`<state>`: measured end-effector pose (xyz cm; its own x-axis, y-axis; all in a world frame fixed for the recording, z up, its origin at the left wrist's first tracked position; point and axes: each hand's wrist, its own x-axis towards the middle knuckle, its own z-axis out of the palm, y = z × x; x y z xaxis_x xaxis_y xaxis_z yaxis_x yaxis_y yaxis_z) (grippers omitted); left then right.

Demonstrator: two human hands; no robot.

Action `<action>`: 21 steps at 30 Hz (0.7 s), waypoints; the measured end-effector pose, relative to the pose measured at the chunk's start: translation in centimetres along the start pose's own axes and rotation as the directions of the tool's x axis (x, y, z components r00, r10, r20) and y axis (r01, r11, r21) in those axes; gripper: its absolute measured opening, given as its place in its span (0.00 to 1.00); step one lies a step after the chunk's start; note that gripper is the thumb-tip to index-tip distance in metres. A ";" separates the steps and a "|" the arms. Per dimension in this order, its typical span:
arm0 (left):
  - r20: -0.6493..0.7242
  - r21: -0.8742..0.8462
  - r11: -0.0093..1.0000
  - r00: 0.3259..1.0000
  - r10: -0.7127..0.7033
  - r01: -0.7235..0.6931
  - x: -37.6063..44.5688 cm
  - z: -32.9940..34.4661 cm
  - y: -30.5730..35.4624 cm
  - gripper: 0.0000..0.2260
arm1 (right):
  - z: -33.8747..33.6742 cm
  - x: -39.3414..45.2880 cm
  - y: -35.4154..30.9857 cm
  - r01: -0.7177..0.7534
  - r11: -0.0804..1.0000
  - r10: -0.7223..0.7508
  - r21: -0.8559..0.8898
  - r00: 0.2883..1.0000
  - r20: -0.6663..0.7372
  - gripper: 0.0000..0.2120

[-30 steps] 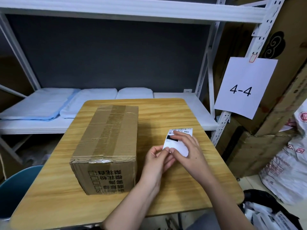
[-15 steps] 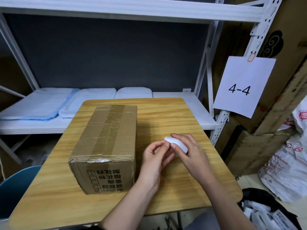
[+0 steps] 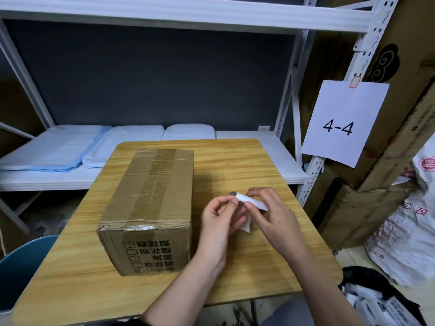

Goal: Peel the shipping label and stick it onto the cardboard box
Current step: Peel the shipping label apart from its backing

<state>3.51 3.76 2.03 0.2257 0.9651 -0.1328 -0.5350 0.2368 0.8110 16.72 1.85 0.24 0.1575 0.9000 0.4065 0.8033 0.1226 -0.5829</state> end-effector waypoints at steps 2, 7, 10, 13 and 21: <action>-0.006 0.000 1.000 1.000 -0.004 0.004 0.1 0.0 -0.2 0.03 | 0.1 0.0 -0.2 0.039 0.989 -0.047 -0.143 0.998 -0.049 0.17; -0.021 -0.033 0.999 1.000 -0.005 0.005 0.2 0.2 -0.6 0.03 | 0.1 0.5 0.2 0.136 0.908 -0.220 -0.397 0.960 -0.175 0.17; -0.035 -0.038 0.999 0.999 0.011 -0.013 0.3 0.2 -0.6 0.04 | -0.2 0.7 0.1 0.161 0.896 -0.240 -0.413 0.960 -0.148 0.18; -0.045 -0.014 1.000 0.999 0.022 -0.023 0.4 0.2 -0.7 0.04 | -0.2 0.6 -0.2 0.155 0.892 -0.229 -0.424 0.965 -0.129 0.18; -0.057 0.042 0.998 0.997 0.044 -0.041 0.5 0.4 -1.1 0.04 | -0.3 0.9 -1.0 0.164 0.891 -0.265 -0.423 0.945 -0.192 0.12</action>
<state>4.53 3.92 1.36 0.1551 0.9793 -0.1299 -0.5088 0.1919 0.8392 16.23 2.38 1.41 0.0461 0.7374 0.6739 0.9847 0.0798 -0.1547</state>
